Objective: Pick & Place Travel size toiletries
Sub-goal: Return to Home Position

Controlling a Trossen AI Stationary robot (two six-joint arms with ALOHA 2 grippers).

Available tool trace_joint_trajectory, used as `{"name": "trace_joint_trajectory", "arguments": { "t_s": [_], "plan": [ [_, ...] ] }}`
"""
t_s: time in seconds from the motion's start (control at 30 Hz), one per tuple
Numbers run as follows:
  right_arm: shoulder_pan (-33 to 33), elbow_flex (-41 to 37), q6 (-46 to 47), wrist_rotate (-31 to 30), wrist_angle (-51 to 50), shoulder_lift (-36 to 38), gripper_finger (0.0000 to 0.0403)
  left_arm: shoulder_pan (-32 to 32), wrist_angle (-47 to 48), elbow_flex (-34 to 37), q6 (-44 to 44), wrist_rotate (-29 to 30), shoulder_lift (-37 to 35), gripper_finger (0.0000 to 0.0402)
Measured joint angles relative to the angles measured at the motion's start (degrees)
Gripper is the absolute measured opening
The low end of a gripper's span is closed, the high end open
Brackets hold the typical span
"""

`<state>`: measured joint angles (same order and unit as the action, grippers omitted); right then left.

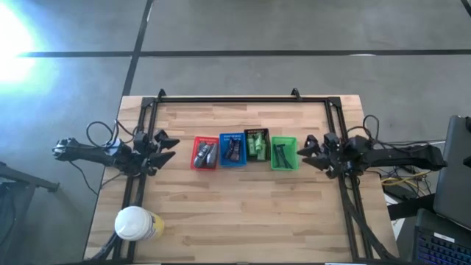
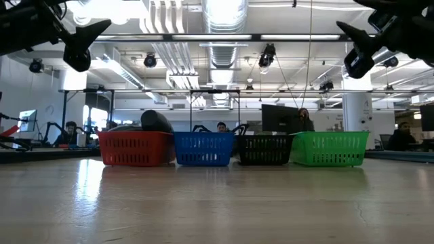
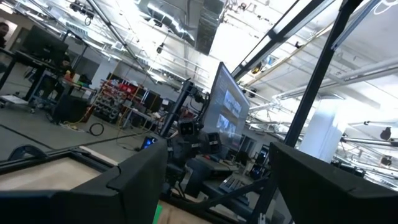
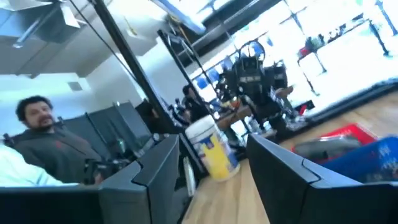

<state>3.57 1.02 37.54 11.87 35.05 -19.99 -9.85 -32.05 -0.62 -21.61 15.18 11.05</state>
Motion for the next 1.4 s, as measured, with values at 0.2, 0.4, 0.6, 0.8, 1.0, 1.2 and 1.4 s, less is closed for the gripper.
{"name": "trace_joint_trajectory", "arguments": {
  "t_s": [0.2, 0.4, 0.6, 0.8, 1.0, 1.2, 1.4],
  "plan": [
    [0.07, -0.46, -1.94, -3.68, 1.10, 0.05, 0.0173, 0.00, 0.08, 0.00, -0.07, -0.11, 0.00, 0.0287],
    [0.07, -0.50, -3.23, -9.12, -0.43, -0.09, 0.0158, 0.00, 0.57, 0.00, -0.06, -0.11, 0.00, 0.0287],
    [0.07, -0.50, -3.19, -9.06, -1.74, -0.09, 0.0142, 0.00, 0.70, 0.00, -0.05, -0.11, 0.00, 0.0287],
    [0.07, -0.50, -3.06, -9.04, -1.84, -0.05, 0.0126, 0.00, 0.79, 0.00, -0.04, -0.11, 0.00, 0.0287],
    [0.07, -0.50, -3.06, -9.01, -1.84, -0.09, 0.0117, 0.00, 0.87, 0.00, -0.04, -0.11, -0.11, 0.0287],
    [0.07, -0.50, -3.06, -8.99, -1.81, -0.09, 0.0108, 0.00, 1.00, 0.02, -0.04, -0.11, -1.62, 0.0287],
    [0.07, -0.50, -3.06, -8.96, -1.80, -0.09, 0.0096, 0.00, 1.56, 0.13, -0.04, -0.11, -5.71, 0.0287]
  ]
}}
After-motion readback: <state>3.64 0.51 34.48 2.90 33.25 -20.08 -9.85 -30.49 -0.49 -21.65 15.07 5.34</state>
